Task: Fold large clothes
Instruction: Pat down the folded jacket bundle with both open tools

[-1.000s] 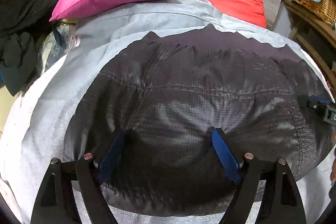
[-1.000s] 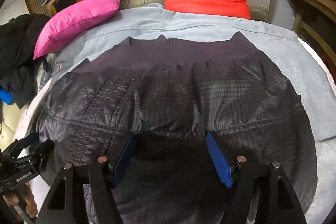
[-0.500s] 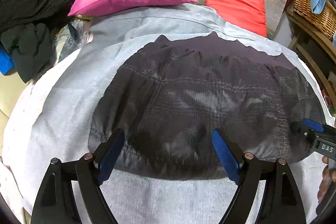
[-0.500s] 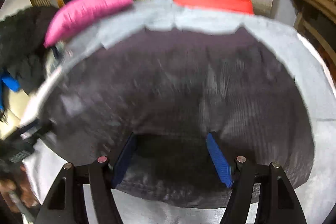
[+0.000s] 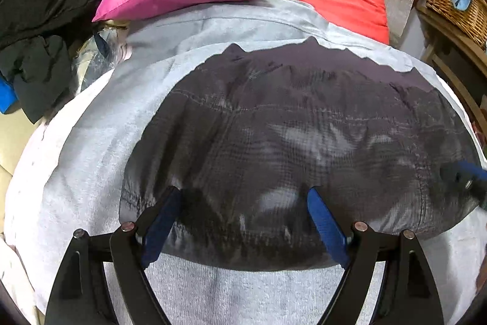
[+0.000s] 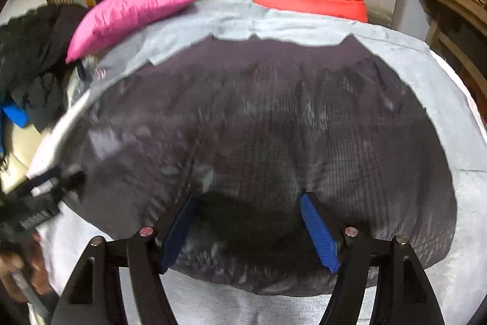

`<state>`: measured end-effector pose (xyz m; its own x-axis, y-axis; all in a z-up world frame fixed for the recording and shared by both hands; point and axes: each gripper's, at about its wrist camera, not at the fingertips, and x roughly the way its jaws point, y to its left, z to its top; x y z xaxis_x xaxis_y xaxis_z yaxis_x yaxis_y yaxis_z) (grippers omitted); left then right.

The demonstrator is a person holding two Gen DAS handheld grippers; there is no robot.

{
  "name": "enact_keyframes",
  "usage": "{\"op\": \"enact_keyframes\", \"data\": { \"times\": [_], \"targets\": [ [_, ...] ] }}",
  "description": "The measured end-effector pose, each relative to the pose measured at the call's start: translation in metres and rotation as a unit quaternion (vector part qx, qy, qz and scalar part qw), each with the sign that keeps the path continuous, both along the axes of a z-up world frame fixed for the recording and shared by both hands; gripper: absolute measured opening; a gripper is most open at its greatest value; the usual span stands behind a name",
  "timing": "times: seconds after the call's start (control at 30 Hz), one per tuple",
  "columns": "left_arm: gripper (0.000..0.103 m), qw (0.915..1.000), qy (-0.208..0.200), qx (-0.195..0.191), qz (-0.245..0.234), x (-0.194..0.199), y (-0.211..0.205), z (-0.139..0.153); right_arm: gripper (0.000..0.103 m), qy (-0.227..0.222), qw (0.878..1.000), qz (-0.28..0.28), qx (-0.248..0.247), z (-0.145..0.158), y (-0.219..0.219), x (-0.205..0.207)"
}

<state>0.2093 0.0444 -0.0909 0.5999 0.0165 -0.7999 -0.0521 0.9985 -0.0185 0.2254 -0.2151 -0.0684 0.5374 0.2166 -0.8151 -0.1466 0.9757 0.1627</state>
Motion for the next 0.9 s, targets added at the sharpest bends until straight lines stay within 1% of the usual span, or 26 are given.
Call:
{"op": "enact_keyframes", "data": {
  "times": [0.1, 0.17, 0.27, 0.33, 0.37, 0.4, 0.47, 0.57, 0.63, 0.7, 0.73, 0.8, 0.9],
  "targets": [
    [0.086, 1.0000, -0.002, -0.002, 0.003, 0.004, 0.001, 0.001, 0.075, -0.025, 1.000, 0.001, 0.010, 0.022, 0.002, 0.009],
    [0.085, 1.0000, 0.001, -0.002, 0.003, 0.007, 0.002, -0.003, 0.075, -0.029, 1.000, 0.002, 0.011, 0.028, 0.006, 0.020],
    [0.086, 1.0000, 0.005, 0.002, 0.004, 0.011, 0.002, -0.010, 0.076, -0.018, 1.000, 0.000, 0.001, 0.018, 0.014, 0.042],
    [0.086, 1.0000, 0.005, 0.006, 0.002, 0.012, 0.000, -0.010, 0.077, 0.019, 1.000, -0.004, -0.022, -0.005, 0.018, 0.058],
    [0.086, 1.0000, 0.005, 0.006, 0.001, 0.012, 0.000, -0.010, 0.077, 0.039, 0.999, -0.007, -0.023, -0.016, 0.018, 0.063],
    [0.086, 1.0000, 0.005, 0.004, 0.000, 0.012, 0.001, -0.009, 0.077, 0.041, 0.999, -0.010, -0.021, -0.017, 0.017, 0.064],
    [0.086, 1.0000, 0.005, 0.002, 0.000, 0.013, 0.002, -0.010, 0.077, 0.036, 0.999, -0.009, -0.021, -0.008, 0.017, 0.064],
    [0.086, 1.0000, 0.003, 0.002, 0.001, 0.013, 0.001, -0.011, 0.077, 0.022, 1.000, -0.017, -0.005, 0.008, 0.014, 0.065],
    [0.086, 1.0000, 0.003, 0.003, 0.001, 0.013, 0.000, -0.012, 0.077, 0.017, 1.000, -0.018, -0.010, 0.012, 0.014, 0.069],
    [0.086, 1.0000, 0.004, 0.003, 0.001, 0.014, 0.000, -0.012, 0.077, 0.028, 0.999, -0.024, -0.021, 0.003, 0.015, 0.079],
    [0.086, 1.0000, 0.005, 0.003, 0.000, 0.014, 0.000, -0.012, 0.077, 0.045, 0.998, -0.023, -0.030, -0.008, 0.015, 0.086],
    [0.086, 1.0000, 0.008, 0.004, -0.003, 0.014, 0.001, -0.011, 0.077, 0.057, 0.998, -0.025, -0.029, -0.018, 0.015, 0.091],
    [0.086, 1.0000, 0.007, -0.003, 0.003, 0.009, 0.006, -0.006, 0.077, 0.047, 0.999, -0.024, -0.014, -0.006, 0.014, 0.082]
  ]
}}
